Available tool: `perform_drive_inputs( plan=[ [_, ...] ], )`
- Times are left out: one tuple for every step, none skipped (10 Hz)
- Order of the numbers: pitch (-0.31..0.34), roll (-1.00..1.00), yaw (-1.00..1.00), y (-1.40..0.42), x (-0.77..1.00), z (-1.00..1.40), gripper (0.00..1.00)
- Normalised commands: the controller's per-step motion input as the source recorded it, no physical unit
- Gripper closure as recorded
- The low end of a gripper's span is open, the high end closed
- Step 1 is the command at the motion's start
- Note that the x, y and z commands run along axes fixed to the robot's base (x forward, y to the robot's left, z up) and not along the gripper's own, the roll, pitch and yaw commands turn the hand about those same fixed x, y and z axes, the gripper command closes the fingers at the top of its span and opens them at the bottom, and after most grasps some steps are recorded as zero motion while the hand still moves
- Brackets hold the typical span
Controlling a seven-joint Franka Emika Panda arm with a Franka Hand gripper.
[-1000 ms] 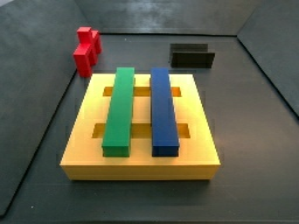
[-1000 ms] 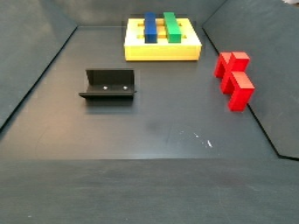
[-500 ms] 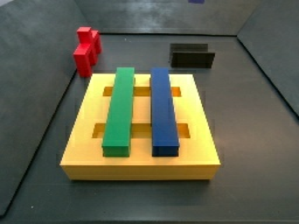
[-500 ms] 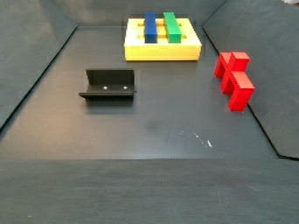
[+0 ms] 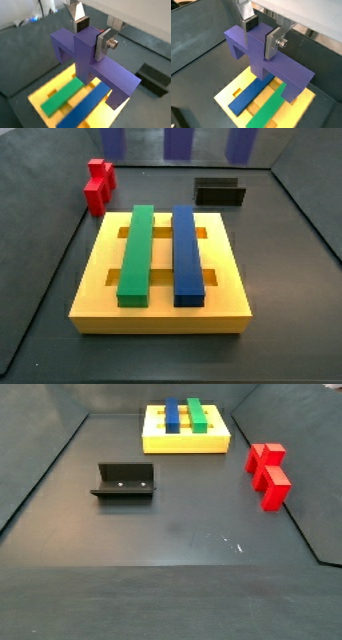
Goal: Pick up the purple object. Move up. Place the purple object on the fixture. Regrasp the purple object. Move to above the board. Insert the purple object.
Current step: Insert the purple object.
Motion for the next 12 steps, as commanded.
perform_drive_inputs(
  plan=[
    [-0.127, 0.18, 0.20, -0.64, 0.37, -0.80, 1.00],
    [-0.137, 0.16, 0.11, -0.57, 0.00, -0.84, 1.00],
    [-0.176, 0.09, 0.01, -0.36, -0.15, -0.84, 1.00],
    [-0.210, 0.02, 0.00, -0.23, -0.27, -0.75, 1.00],
    [-0.226, 0.00, -0.02, -0.15, -0.35, -0.68, 1.00],
    [-0.193, 0.00, 0.00, -0.03, -0.23, -0.53, 1.00],
    [-0.203, -0.05, 0.00, 0.00, -0.18, -0.43, 1.00],
    [-0.209, -0.08, 0.00, 0.00, -0.19, -0.35, 1.00],
    [-0.149, -0.07, 0.00, -0.02, -0.01, -0.22, 1.00],
    [-0.069, 0.00, 0.01, -0.11, 0.00, -0.17, 1.00],
    [-0.056, 0.01, 0.00, -0.13, 0.00, -0.23, 1.00],
    [0.000, 0.07, 0.00, -0.13, 0.00, -0.16, 1.00]
  ],
)
